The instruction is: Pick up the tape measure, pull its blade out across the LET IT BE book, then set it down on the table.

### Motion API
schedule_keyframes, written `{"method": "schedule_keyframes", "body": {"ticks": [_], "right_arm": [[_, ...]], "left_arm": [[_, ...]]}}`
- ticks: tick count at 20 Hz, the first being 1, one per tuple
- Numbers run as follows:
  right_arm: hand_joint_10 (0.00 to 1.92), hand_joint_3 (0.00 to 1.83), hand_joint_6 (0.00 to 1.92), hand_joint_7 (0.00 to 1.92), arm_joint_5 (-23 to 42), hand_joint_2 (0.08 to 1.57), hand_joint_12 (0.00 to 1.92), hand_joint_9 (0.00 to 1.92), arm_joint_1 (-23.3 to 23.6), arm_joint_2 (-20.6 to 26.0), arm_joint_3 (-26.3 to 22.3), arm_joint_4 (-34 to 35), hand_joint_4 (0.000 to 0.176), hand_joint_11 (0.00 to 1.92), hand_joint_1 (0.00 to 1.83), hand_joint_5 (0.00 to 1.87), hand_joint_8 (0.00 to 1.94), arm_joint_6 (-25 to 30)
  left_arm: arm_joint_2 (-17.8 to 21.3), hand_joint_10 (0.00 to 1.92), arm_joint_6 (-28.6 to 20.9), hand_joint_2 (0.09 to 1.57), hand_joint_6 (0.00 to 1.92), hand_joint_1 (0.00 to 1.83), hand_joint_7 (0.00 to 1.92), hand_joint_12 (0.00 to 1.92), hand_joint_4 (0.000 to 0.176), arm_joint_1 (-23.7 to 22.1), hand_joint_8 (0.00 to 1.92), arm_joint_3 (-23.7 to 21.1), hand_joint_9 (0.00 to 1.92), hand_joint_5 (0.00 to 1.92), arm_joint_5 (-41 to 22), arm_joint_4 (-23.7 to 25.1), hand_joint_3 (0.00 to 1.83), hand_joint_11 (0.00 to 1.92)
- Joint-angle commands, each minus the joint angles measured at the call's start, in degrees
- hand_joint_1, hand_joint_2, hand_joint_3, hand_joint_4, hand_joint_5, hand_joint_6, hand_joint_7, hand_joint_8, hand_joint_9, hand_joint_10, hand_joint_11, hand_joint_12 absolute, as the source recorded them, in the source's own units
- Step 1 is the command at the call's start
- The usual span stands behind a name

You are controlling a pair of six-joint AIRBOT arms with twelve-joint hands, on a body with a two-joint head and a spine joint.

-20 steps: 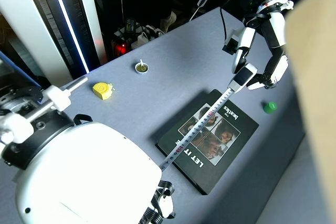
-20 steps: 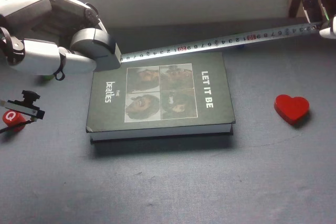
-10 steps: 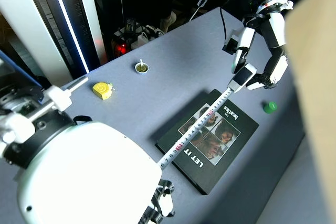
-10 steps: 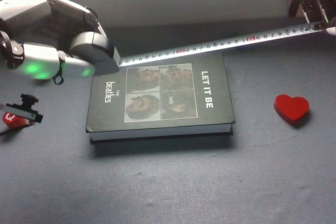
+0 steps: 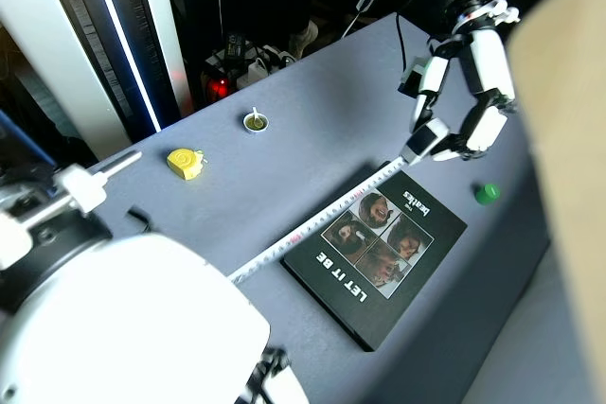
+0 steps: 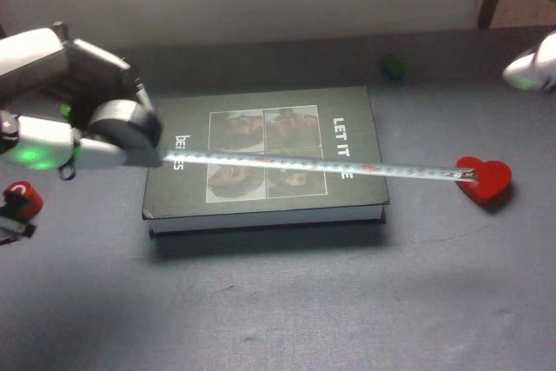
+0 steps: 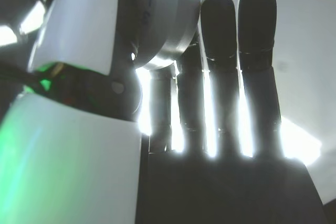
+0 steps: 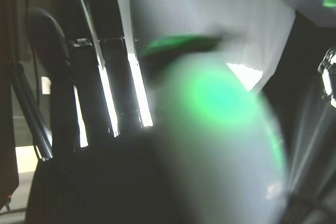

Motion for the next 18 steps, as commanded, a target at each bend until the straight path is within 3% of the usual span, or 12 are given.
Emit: {"method": "schedule_keyframes", "body": {"ticks": [1, 3, 5, 11, 15, 18], "right_arm": [[0.00, 0.00, 0.00, 0.26, -0.8, 1.00, 0.77, 0.28, 0.2, 0.3, -0.6, -3.4, 0.028, 0.00, 0.50, 0.28, 0.00, -0.1], [0.00, 0.00, 0.00, 0.22, -0.5, 0.98, 0.61, 0.21, -0.2, 0.3, -2.5, -3.4, 0.041, 0.00, 0.46, 0.24, 0.00, -0.2], [0.00, 0.00, 0.00, 0.21, 0.2, 0.97, 0.62, 0.20, -0.4, 0.4, -4.7, -3.4, 0.049, 0.00, 0.42, 0.22, 0.00, 0.9], [0.00, 0.00, 0.00, 0.10, 3.7, 1.02, 0.46, 0.09, -1.6, 0.1, -13.1, -3.9, 0.091, 0.00, 0.06, 0.07, 0.00, 6.7], [0.00, 0.00, 0.00, 0.08, 3.8, 1.02, 0.42, 0.07, -2.8, -0.1, -16.6, -13.2, 0.093, 0.00, 0.03, 0.04, 0.00, 14.8], [0.00, 0.00, 0.00, 0.08, 4.5, 1.02, 0.41, 0.06, -4.7, -0.5, -17.8, -13.5, 0.093, 0.00, 0.03, 0.04, 0.00, 17.1]], "left_arm": [[0.5, 1.35, -1.3, 1.14, 0.98, 1.37, 0.94, 1.27, 0.000, -0.1, 1.07, 0.3, 0.88, 0.84, -7.6, -1.8, 0.00, 0.79], [0.5, 1.36, -1.6, 1.15, 1.00, 1.37, 0.94, 1.25, 0.000, 2.1, 1.08, 1.4, 0.88, 0.83, -8.3, -2.4, 0.00, 0.78], [0.5, 1.36, -1.6, 1.15, 1.00, 1.37, 0.94, 1.24, 0.000, 4.0, 1.08, 2.2, 0.88, 0.83, -9.3, -3.2, 0.00, 0.78], [0.1, 1.36, -1.6, 1.14, 1.00, 1.37, 0.94, 1.26, 0.000, 7.6, 1.07, 3.4, 0.86, 0.84, -10.3, -7.3, 0.00, 0.78], [-1.2, 1.37, -1.6, 1.15, 1.01, 1.37, 0.94, 1.29, 0.000, 8.7, 1.08, 3.9, 0.85, 0.84, -11.1, -11.5, 0.00, 0.77], [-2.0, 1.36, -1.6, 1.15, 1.01, 1.37, 0.94, 1.25, 0.000, 10.5, 1.08, 4.7, 0.86, 0.84, -11.8, -12.4, 0.00, 0.79]]}}
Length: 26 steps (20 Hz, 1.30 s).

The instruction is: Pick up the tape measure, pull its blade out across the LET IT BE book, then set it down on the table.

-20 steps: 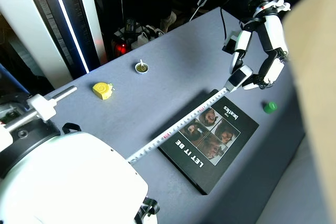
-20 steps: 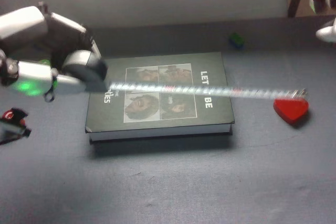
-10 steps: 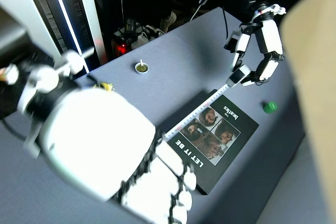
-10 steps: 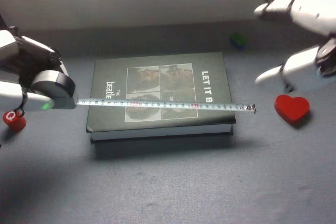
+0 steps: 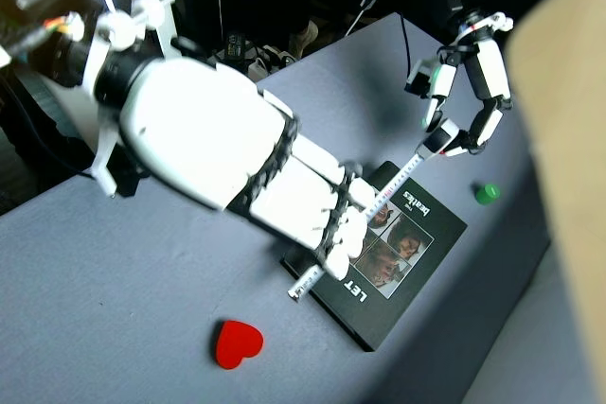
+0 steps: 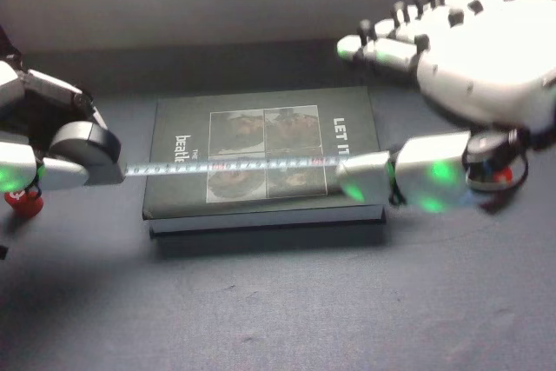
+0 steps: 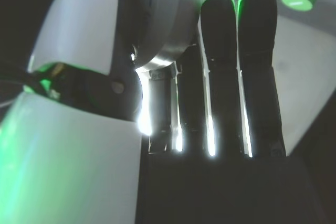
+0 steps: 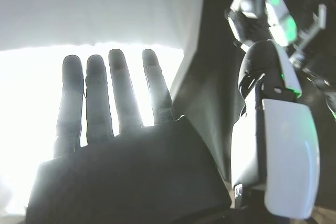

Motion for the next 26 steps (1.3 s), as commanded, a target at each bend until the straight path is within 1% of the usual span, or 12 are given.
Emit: {"method": "schedule_keyframes", "body": {"ticks": [1, 3, 6, 9, 12, 13, 18, 22, 26], "right_arm": [[0.00, 0.00, 0.00, 0.08, 1.5, 1.02, 0.41, 0.07, 0.2, 0.0, -0.6, -3.3, 0.093, 0.00, 0.03, 0.04, 0.00, 0.6], [0.00, 0.00, 0.00, 0.08, 2.9, 1.02, 0.41, 0.07, -0.2, -0.5, -0.7, -3.3, 0.093, 0.00, 0.03, 0.04, 0.00, 0.8], [0.00, 0.00, 0.00, 0.08, 3.9, 1.02, 0.43, 0.07, -0.2, -0.5, -0.7, -3.4, 0.093, 0.00, 0.02, 0.05, 0.00, 2.6], [0.00, 0.01, 0.00, 0.10, 4.1, 1.04, 0.46, 0.07, -0.6, -0.5, -0.8, -4.0, 0.094, 0.00, 0.02, 0.05, 0.00, 4.1], [0.00, 0.00, 0.00, 0.11, 4.1, 1.03, 0.49, 0.09, -1.2, -0.5, -0.9, -4.4, 0.094, 0.00, 0.04, 0.05, 0.00, 5.3], [0.00, 0.00, 0.00, 0.11, 4.1, 1.03, 0.50, 0.09, -1.3, -0.5, -0.9, -4.5, 0.095, 0.00, 0.04, 0.05, 0.00, 5.3], [0.00, 0.00, 0.00, 0.11, 4.1, 1.03, 0.51, 0.09, -1.7, -0.5, -1.0, -5.1, 0.095, 0.00, 0.05, 0.06, 0.00, 5.6], [0.00, 0.00, 0.00, 0.11, 4.3, 1.03, 0.51, 0.09, -2.6, -0.5, -1.3, -8.6, 0.095, 0.00, 0.07, 0.06, 0.00, 7.6], [0.00, 0.00, 0.00, 0.11, 4.3, 1.03, 0.50, 0.10, -2.8, -0.6, -1.6, -9.5, 0.095, 0.00, 0.07, 0.06, 0.00, 8.0]], "left_arm": [[-0.2, 1.36, -0.7, 1.15, 1.01, 1.37, 0.94, 1.25, 0.000, 0.2, 1.08, 0.6, 0.86, 0.84, -7.0, -2.2, 0.00, 0.79], [-0.9, 1.36, -0.9, 1.15, 1.01, 1.37, 0.94, 1.25, 0.000, 1.7, 1.08, 1.3, 0.86, 0.84, -7.9, -2.4, 0.00, 0.80], [-2.0, 1.36, -0.9, 1.15, 1.00, 1.37, 0.94, 1.28, 0.000, 1.8, 1.07, 2.4, 0.86, 0.84, -8.0, -2.9, 0.00, 0.80], [-2.8, 1.36, -0.9, 1.15, 1.00, 1.37, 0.94, 1.26, 0.000, 2.3, 1.08, 3.7, 0.86, 0.85, -8.1, -3.3, 0.00, 0.83], [-3.4, 1.35, -1.1, 1.14, 1.00, 1.37, 0.93, 1.25, 0.000, 3.0, 1.09, 4.8, 0.87, 0.85, -8.5, -3.3, 0.00, 0.80], [-3.5, 1.34, -1.1, 1.14, 0.99, 1.37, 0.93, 1.22, 0.000, 3.3, 1.09, 4.9, 0.87, 0.86, -8.5, -3.3, 0.00, 0.81], [-4.0, 1.35, -1.9, 1.14, 0.98, 1.37, 0.93, 1.25, 0.000, 5.6, 1.08, 5.2, 0.88, 0.87, -9.7, -2.9, 0.00, 0.82], [-4.4, 1.33, -2.3, 1.14, 0.98, 1.37, 0.95, 1.23, 0.000, 5.6, 1.07, 5.9, 0.87, 0.87, -10.0, -2.1, 0.00, 0.81], [-4.6, 1.34, -2.7, 1.14, 0.97, 1.37, 0.94, 1.23, 0.000, 5.1, 1.07, 6.3, 0.87, 0.87, -10.2, -1.3, 0.00, 0.81]]}}
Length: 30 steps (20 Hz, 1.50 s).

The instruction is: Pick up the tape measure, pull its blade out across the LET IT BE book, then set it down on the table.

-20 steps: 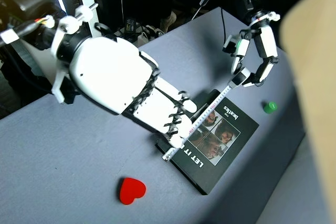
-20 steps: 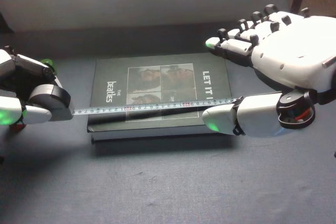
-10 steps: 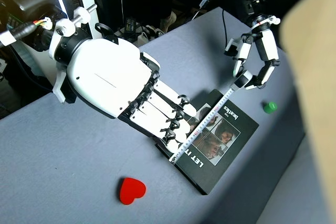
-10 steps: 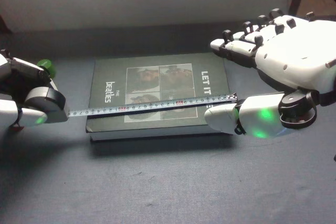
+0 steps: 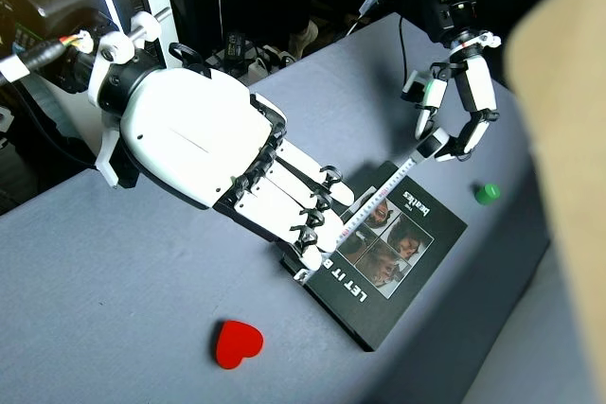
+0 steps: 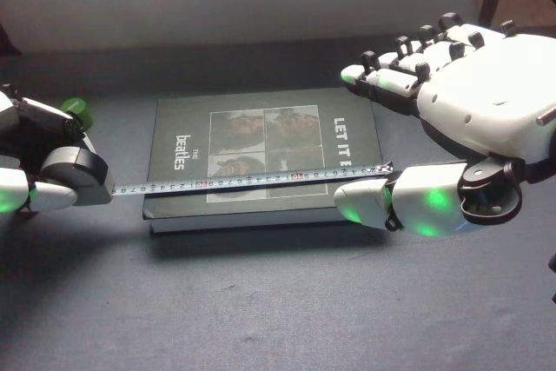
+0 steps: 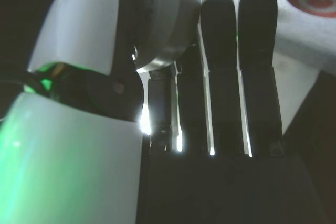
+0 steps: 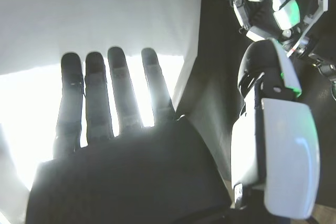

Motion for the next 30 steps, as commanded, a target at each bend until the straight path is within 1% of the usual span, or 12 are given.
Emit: {"method": "schedule_keyframes", "body": {"ticks": [1, 6, 9, 11, 15, 16, 17, 18, 23, 26, 29, 30], "right_arm": [[0.00, 0.00, 0.00, 0.11, 1.2, 1.03, 0.50, 0.10, 0.3, 0.1, -0.3, -4.1, 0.095, 0.00, 0.07, 0.06, 0.00, 0.4], [0.00, 0.00, 0.00, 0.12, 1.2, 1.03, 0.48, 0.10, 0.1, 0.1, -0.5, -4.6, 0.095, 0.00, 0.07, 0.06, 0.00, 0.4], [0.00, 0.00, 0.00, 0.12, 1.2, 1.03, 0.48, 0.10, 0.1, 0.1, -0.5, -4.7, 0.095, 0.00, 0.07, 0.06, 0.00, 0.4], [0.00, 0.00, 0.00, 0.11, 1.7, 1.03, 0.48, 0.10, 0.2, 0.1, -0.6, -4.7, 0.095, 0.00, 0.07, 0.04, 0.00, 0.0], [0.00, 0.00, 0.00, 0.12, 5.6, 1.04, 0.48, 0.11, 0.6, 0.1, -1.4, -4.4, 0.092, 0.00, 0.07, 0.04, 0.00, 0.6], [0.00, 0.00, 0.00, 0.12, 6.7, 1.04, 0.48, 0.11, 0.6, 0.1, -1.7, -4.3, 0.092, 0.00, 0.07, 0.04, 0.01, 1.4], [0.00, 0.00, 0.00, 0.13, 7.5, 1.04, 0.48, 0.11, 0.6, 0.1, -2.1, -4.3, 0.092, 0.00, 0.07, 0.05, 0.01, 1.5], [0.00, 0.00, 0.00, 0.13, 7.6, 1.04, 0.48, 0.11, 0.6, 0.1, -2.4, -4.3, 0.092, 0.00, 0.07, 0.05, 0.01, 1.5], [0.00, 0.01, 0.00, 0.12, 7.0, 1.05, 0.48, 0.11, 0.5, 0.1, -3.0, -4.3, 0.089, 0.00, 0.07, 0.04, 0.00, 0.4], [0.00, 0.00, 0.01, 0.14, 6.8, 1.05, 0.49, 0.12, 0.5, 0.1, -2.9, -4.4, 0.084, 0.00, 0.08, 0.05, 0.01, 0.2], [0.00, 0.00, 0.01, 0.14, 7.1, 1.05, 0.49, 0.12, 0.7, 0.1, -2.9, -4.7, 0.085, 0.00, 0.09, 0.06, 0.01, 0.2], [0.00, 0.00, 0.00, 0.15, 7.2, 1.05, 0.51, 0.12, 0.7, 0.1, -2.9, -4.7, 0.085, 0.00, 0.10, 0.06, 0.01, 0.2]], "left_arm": [[-0.4, 1.34, -0.9, 1.14, 0.97, 1.37, 0.94, 1.26, 0.000, -0.5, 1.06, 0.8, 0.87, 0.87, -6.7, -0.9, 0.00, 0.80], [-0.9, 1.36, -0.9, 1.14, 0.97, 1.37, 0.95, 1.27, 0.000, -1.2, 1.06, 2.0, 0.85, 0.88, -7.3, 0.0, 0.00, 0.79], [-0.9, 1.36, -1.2, 1.14, 0.97, 1.37, 0.95, 1.23, 0.000, -1.2, 1.06, 2.3, 0.85, 0.88, -7.3, 0.4, 0.00, 0.77], [-1.0, 1.35, -1.3, 1.14, 0.96, 1.37, 0.95, 1.26, 0.000, -1.3, 1.06, 2.4, 0.85, 0.89, -7.5, 0.5, 0.00, 0.76], [-1.0, 1.35, -1.3, 1.14, 0.97, 1.37, 0.96, 1.28, 0.000, -1.7, 1.05, 2.3, 0.85, 0.89, -7.5, 0.7, 0.00, 0.78], [-1.0, 1.34, -1.3, 1.13, 0.97, 1.37, 0.96, 1.27, 0.000, -1.8, 1.05, 2.3, 0.86, 0.89, -7.5, 0.8, 0.00, 0.79], [-0.9, 1.33, -1.3, 1.13, 0.97, 1.37, 0.96, 1.21, 0.000, -2.2, 1.05, 2.1, 0.87, 0.89, -7.5, 1.1, 0.00, 0.78], [-0.8, 1.33, -1.3, 1.13, 0.97, 1.37, 0.96, 1.21, 0.000, -2.5, 1.05, 1.9, 0.87, 0.89, -7.5, 1.5, 0.00, 0.78], [2.5, 1.34, -1.0, 1.14, 0.97, 1.37, 0.95, 1.27, 0.000, -4.1, 1.07, -2.8, 0.86, 0.88, -7.2, 1.8, 0.00, 0.82], [5.8, 1.34, -0.1, 1.14, 0.97, 1.37, 0.95, 1.26, 0.000, -5.3, 1.07, -7.0, 0.86, 0.88, -6.3, 1.8, 0.00, 0.79], [9.0, 1.34, 0.2, 1.14, 0.97, 1.37, 0.95, 1.26, 0.000, -4.5, 1.07, -10.9, 0.86, 0.88, -6.3, 1.8, 0.00, 0.79], [10.2, 1.34, 0.2, 1.14, 0.97, 1.37, 0.95, 1.28, 0.000, -3.0, 1.06, -12.6, 0.86, 0.88, -6.5, 1.7, 0.00, 0.79]]}}
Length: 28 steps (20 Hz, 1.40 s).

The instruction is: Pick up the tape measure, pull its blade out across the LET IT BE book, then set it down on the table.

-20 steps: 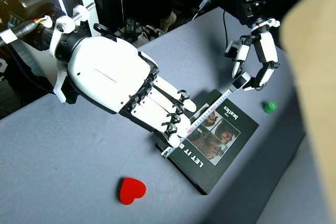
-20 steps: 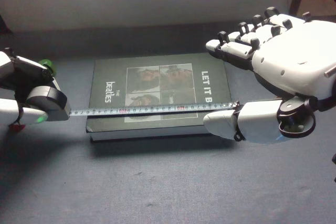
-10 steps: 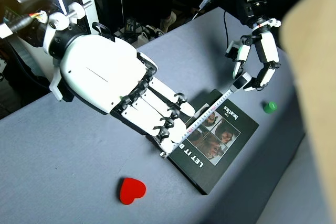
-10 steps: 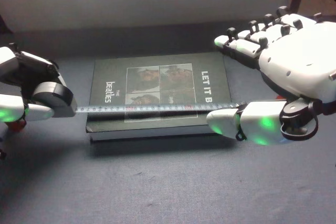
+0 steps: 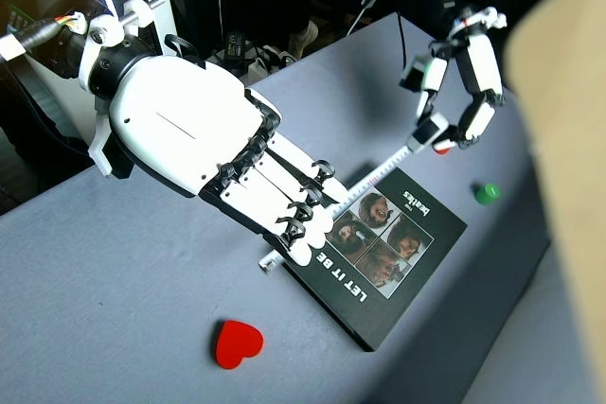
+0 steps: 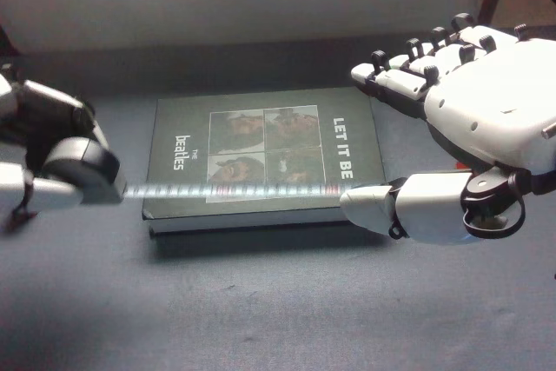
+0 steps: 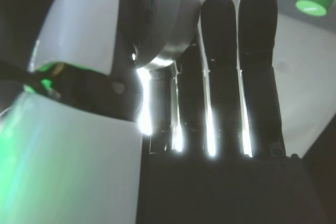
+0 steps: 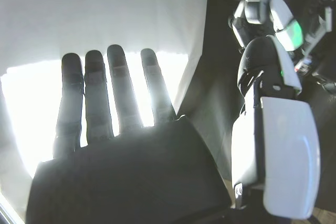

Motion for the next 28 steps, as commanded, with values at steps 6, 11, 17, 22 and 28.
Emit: {"method": "schedule_keyframes", "body": {"ticks": [6, 11, 17, 22, 28], "right_arm": [[0.00, 0.00, 0.00, 0.16, 0.4, 1.06, 0.51, 0.12, 0.8, 0.1, -0.2, -4.7, 0.085, 0.00, 0.10, 0.05, 0.00, 0.0], [0.00, 0.00, 0.00, 0.16, -0.3, 1.06, 0.48, 0.13, 0.4, 0.1, -0.2, -5.3, 0.085, 0.00, 0.10, 0.05, 0.00, -0.1], [0.00, 0.00, 0.00, 0.16, -0.4, 1.07, 0.51, 0.14, 0.3, 0.1, -0.3, -5.9, 0.084, 0.00, 0.10, 0.05, 0.00, 0.0], [0.00, 0.00, 0.00, 0.16, -0.7, 1.07, 0.51, 0.13, 0.2, 0.1, -0.4, -6.0, 0.084, 0.00, 0.10, 0.05, 0.00, 0.1], [0.00, 0.00, 0.00, 0.16, -1.0, 1.07, 0.51, 0.14, 0.0, 0.1, -0.4, -6.4, 0.084, 0.00, 0.10, 0.06, 0.00, 0.4]], "left_arm": [[-1.1, 1.35, -0.3, 1.14, 0.96, 1.37, 0.95, 1.29, 0.000, 7.1, 1.06, -1.2, 0.86, 0.88, -10.0, -4.6, 0.00, 0.79], [-4.1, 1.34, 1.1, 1.14, 0.96, 1.37, 0.96, 1.28, 0.000, 7.7, 1.07, -0.4, 0.86, 0.88, -10.3, -6.4, 0.00, 0.78], [-6.5, 1.33, 3.9, 1.14, 0.97, 1.37, 0.95, 1.22, 0.000, 8.5, 1.08, 0.3, 0.86, 0.88, -10.3, -8.2, 0.00, 0.81], [-8.0, 1.32, 3.9, 1.14, 0.97, 1.37, 0.95, 1.25, 0.000, 8.5, 1.10, 1.3, 0.85, 0.88, -10.1, -7.9, 0.00, 0.79], [-9.0, 1.40, 3.9, 1.16, 1.10, 1.36, 0.95, 1.34, 0.000, 9.2, 1.09, 1.4, 0.79, 0.81, -10.2, -8.0, 0.00, 0.72]]}}
